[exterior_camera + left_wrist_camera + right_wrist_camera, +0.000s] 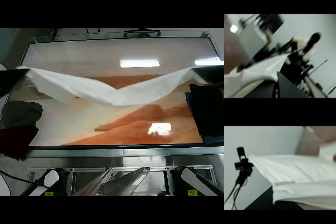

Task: Fold the shirts.

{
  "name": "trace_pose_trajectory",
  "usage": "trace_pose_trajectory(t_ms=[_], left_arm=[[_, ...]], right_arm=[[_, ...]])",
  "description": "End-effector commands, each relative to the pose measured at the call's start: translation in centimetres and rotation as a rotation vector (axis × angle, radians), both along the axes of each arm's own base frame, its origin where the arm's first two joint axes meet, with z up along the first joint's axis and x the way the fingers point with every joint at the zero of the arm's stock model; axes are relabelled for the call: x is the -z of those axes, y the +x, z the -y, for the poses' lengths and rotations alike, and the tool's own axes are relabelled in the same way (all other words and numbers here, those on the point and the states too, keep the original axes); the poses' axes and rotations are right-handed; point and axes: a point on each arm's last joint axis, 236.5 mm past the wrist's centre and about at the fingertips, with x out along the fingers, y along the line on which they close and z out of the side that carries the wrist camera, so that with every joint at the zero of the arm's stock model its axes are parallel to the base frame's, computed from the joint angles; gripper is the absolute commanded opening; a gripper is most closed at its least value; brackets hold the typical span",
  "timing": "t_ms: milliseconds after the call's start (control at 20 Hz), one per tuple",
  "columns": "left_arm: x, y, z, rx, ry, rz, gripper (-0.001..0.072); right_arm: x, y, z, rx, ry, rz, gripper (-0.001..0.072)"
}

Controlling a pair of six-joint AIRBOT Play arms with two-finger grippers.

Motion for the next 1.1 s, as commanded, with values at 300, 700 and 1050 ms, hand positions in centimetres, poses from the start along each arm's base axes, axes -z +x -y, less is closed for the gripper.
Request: trace_pose_trajectory(t_ms=[300, 700, 1050], left_arm=[[-18.3, -20.2, -8.3, -0.253, -0.363, 0.856, 0.0025], [-2.8, 3.9, -6.7, -0.202, -0.225, 0.034, 0.0026], [20.3, 19.3, -4.7, -0.168, -0.249, -0.439, 0.0025]], right_arm=[[-23.3, -11.0, -0.6, 0.553, -0.163, 0.756, 0.0015], [-5.0, 4.6, -0.6, 0.389, -0.489, 0.248, 0.0015], [22.0, 18.9, -1.3, 0.292, -0.607, -0.233, 0.0015]])
